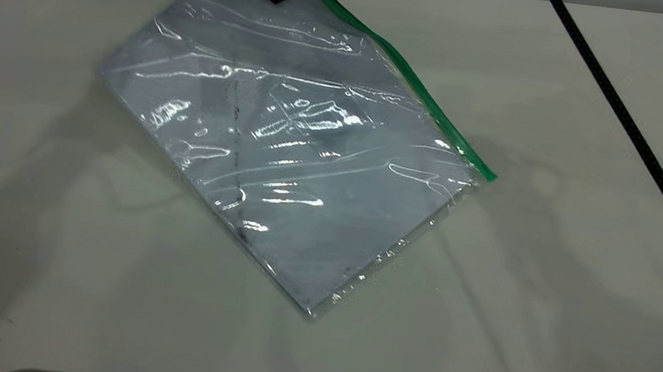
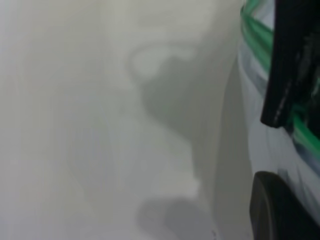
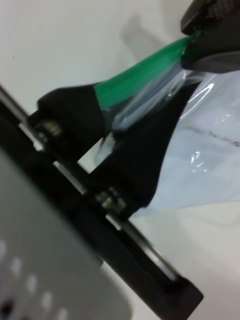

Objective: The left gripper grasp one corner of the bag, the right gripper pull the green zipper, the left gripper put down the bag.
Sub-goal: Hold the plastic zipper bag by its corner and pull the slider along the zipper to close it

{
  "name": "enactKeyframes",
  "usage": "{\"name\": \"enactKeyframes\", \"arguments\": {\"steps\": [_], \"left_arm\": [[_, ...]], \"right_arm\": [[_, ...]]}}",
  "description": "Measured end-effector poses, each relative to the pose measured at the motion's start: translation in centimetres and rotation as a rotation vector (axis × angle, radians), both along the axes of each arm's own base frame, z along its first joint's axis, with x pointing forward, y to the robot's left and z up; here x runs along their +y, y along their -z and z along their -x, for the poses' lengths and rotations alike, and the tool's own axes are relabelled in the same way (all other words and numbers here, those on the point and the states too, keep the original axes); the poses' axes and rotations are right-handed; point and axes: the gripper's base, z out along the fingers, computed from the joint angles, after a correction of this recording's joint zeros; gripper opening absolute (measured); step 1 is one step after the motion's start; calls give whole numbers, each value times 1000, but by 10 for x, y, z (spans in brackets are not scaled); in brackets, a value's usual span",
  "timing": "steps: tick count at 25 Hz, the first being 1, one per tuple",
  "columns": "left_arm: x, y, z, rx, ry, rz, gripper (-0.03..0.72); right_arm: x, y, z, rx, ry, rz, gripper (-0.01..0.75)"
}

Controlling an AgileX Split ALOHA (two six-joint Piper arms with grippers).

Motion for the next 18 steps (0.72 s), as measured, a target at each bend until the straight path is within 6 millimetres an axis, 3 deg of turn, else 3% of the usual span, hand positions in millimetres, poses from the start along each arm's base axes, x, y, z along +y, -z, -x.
{"name": "enactKeyframes", "arguments": {"steps": [18], "left_arm": [[12, -20, -8, -78, 0, 170, 51]], "right_arm": [[-15, 5, -10, 1, 32, 4, 36]]}}
